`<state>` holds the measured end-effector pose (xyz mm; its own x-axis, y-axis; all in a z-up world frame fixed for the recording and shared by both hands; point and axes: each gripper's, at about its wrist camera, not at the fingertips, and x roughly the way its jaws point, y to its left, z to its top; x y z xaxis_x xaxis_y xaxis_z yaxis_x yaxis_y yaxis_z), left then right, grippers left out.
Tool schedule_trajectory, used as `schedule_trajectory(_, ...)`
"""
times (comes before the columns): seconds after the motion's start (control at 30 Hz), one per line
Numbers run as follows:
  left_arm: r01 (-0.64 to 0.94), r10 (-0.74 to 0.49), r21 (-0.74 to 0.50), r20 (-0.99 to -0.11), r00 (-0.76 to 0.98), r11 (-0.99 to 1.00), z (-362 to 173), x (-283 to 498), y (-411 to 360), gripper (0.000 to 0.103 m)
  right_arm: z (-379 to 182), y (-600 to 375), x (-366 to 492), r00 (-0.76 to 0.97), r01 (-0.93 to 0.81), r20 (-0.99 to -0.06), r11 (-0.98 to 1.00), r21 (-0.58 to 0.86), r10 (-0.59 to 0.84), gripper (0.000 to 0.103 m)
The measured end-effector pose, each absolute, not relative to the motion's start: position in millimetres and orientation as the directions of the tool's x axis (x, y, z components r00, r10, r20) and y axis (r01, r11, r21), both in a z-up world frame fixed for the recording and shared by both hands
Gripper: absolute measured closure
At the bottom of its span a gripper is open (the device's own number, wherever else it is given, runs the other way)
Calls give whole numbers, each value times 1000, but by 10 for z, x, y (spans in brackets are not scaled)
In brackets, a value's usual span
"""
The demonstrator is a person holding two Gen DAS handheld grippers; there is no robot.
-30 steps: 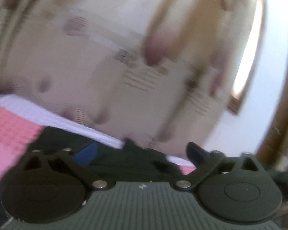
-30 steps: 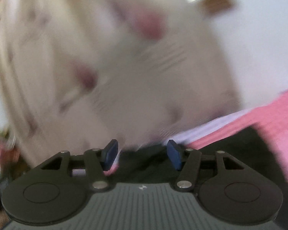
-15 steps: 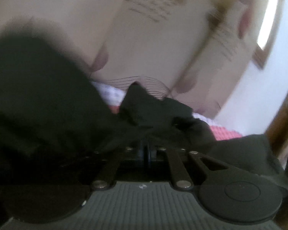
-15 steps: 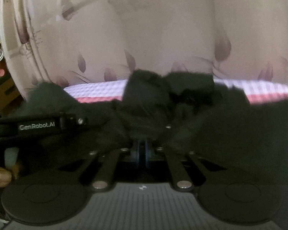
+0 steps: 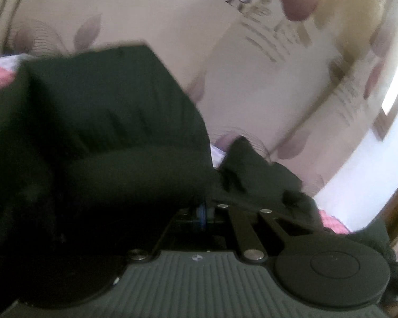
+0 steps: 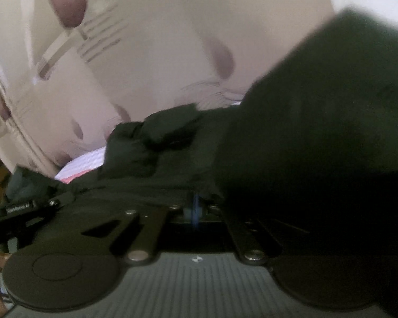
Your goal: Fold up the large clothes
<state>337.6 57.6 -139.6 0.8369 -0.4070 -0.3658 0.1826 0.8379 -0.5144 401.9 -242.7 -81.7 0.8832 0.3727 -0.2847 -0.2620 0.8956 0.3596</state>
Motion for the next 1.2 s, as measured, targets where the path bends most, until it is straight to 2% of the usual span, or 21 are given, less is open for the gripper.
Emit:
schedule_trajectory(0.2, 83, -327, -542, -371, 869, 836, -1428, 3301, 1149, 92, -834, -2821, 3914, 890, -251, -282, 901, 354, 359, 103)
schedule_trajectory(0.33, -28, -294, -631, -401, 868, 775, -1538, 3274, 1573, 92, -883, -3226, 3773, 904, -201, -271, 889, 412, 330, 103)
schedule_trajectory(0.4, -36, -281, -600, -426, 860, 799, -1522, 3228, 1624, 92, -902, -3382, 3721, 910, -171, -273, 882, 438, 312, 103)
schedule_trajectory(0.67, -49, -285, -577, -473, 834, 815, -1581, 3079, 1803, 92, -998, -3667, 3331, 916, -97, -332, 928, 360, 225, 103)
schedule_trajectory(0.73, -78, -264, -576, -485, 834, 813, -1585, 3103, 1820, 92, -1032, -3623, 3221, 929, -79, -327, 957, 280, 172, 103)
schedule_trajectory(0.83, -90, -227, -534, -498, 837, 841, -1561, 3134, 1761, 92, -1082, -3691, 3214, 939, -56, -305, 945, 321, 159, 103)
schedule_trajectory(0.9, -99, -212, -523, -501, 839, 847, -1555, 3123, 1748, 92, -1059, -3571, 3204, 946, -32, -306, 969, 246, 109, 103)
schedule_trajectory(1.03, -77, -242, -543, -491, 837, 836, -1516, 3090, 1812, 92, -1043, -3482, 3170, 952, -14, -298, 983, 183, 69, 103)
schedule_trajectory(1.07, -61, -257, -548, -484, 836, 834, -1490, 3070, 1826, 89, -1042, -3472, 3154, 954, -13, -292, 984, 178, 66, 103)
schedule_trajectory(1.1, -32, -282, -554, -471, 836, 832, -1455, 3047, 1844, 78, -1039, -3449, 3126, 957, -11, -283, 987, 162, 57, 103)
schedule_trajectory(1.13, 3, -303, -551, -455, 837, 835, -1407, 3012, 1861, 59, -1035, -3431, 3083, 960, -12, -275, 989, 145, 52, 102)
schedule_trajectory(1.17, 26, -308, -536, -445, 841, 844, -1358, 2979, 1866, 48, -1028, -3396, 3026, 964, -5, -263, 993, 115, 35, 102)
schedule_trajectory(1.2, 39, -296, -503, -442, 847, 863, -1291, 2938, 1871, 24, -1028, -3359, 2971, 968, 6, -250, 996, 86, 16, 100)
